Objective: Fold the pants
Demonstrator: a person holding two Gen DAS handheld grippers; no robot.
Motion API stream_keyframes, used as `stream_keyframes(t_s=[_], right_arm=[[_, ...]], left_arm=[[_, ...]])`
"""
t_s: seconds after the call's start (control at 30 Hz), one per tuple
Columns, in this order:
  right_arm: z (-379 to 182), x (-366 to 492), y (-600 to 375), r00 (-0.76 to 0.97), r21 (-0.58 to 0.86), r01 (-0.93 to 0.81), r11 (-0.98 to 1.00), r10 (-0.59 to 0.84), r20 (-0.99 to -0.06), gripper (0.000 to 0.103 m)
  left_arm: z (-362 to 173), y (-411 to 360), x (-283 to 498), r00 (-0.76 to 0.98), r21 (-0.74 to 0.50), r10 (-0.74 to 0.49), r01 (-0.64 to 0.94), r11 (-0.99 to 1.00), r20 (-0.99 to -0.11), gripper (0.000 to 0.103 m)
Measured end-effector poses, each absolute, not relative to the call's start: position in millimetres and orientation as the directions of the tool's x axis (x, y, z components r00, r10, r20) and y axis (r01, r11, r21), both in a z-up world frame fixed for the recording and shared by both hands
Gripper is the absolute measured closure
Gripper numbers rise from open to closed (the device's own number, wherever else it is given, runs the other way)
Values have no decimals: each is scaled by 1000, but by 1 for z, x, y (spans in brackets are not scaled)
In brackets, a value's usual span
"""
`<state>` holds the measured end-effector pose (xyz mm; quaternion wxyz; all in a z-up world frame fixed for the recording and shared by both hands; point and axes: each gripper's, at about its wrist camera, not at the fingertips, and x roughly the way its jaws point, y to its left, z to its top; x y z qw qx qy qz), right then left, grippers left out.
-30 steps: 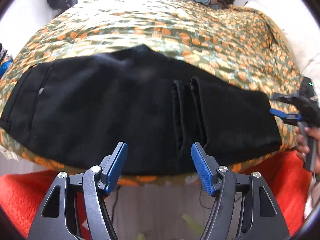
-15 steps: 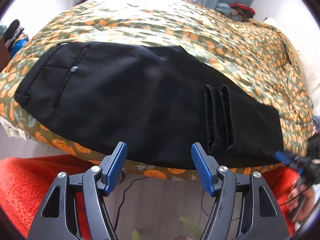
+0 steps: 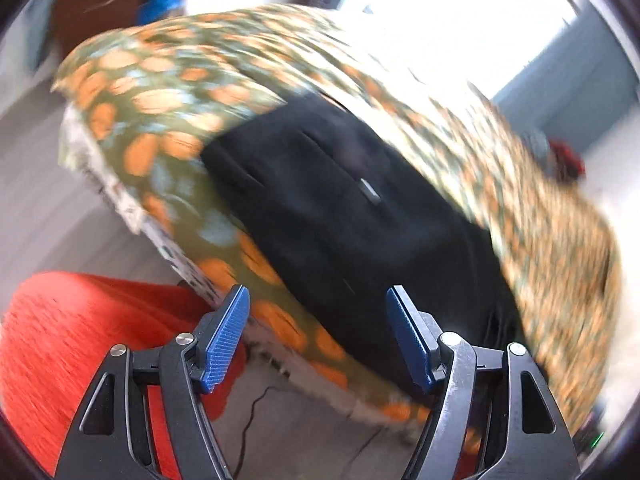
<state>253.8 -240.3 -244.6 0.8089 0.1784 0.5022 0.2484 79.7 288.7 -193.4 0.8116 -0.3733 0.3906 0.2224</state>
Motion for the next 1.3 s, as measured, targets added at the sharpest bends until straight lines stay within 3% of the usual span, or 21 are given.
stream_keyframes(t_s=[0.1,0.3,0.37,0.57,0.63,0.7,0.77,0.87,0.97,1.07,1.13,1.3], right_arm=[[-248,254,-242,365,542,-212,813,581,-728,21],[-250,256,-240,362,544,-204,814,579,-731,21],[-250,256,-239,361,541,-205,816,576,-733,21],[-254,255,-241,353,550,-200,811,583,-732,21],[-255,255,-241,352,555,-198,808,587,-729,21],[-254,255,-242,353,555,-199,808,587,-728,21],[-254,255,-242,354,555,-199,808,588,-728,21],[-254,255,-242,355,556,-199,807,588,-727,21],[-255,256,-242,352,557,-200,806,589,-727,21],[-254,255,-242,352,556,-202,806,589,-727,21],[-254,255,-242,353,556,-202,806,589,-727,21],[-255,255,-241,351,551,-202,810,585,-731,21]], left_arm=[[-200,324,75,589,-466,76,-706,533,-805,36],[-214,346,85,573,-466,62,-719,515,-817,64],[-209,343,95,581,-463,56,-699,545,-812,85],[-197,344,105,595,-440,77,-669,598,-800,87],[-205,345,112,544,-391,72,-683,617,-836,86],[-213,348,112,521,-387,57,-698,602,-852,81],[-212,350,104,533,-404,71,-716,570,-843,64],[-214,353,96,540,-419,80,-731,538,-838,52],[-219,358,99,557,-451,55,-724,522,-829,52],[-221,362,97,614,-513,53,-701,495,-788,62],[-228,366,100,636,-547,37,-691,472,-771,62],[-238,366,114,649,-565,13,-672,479,-761,51]])
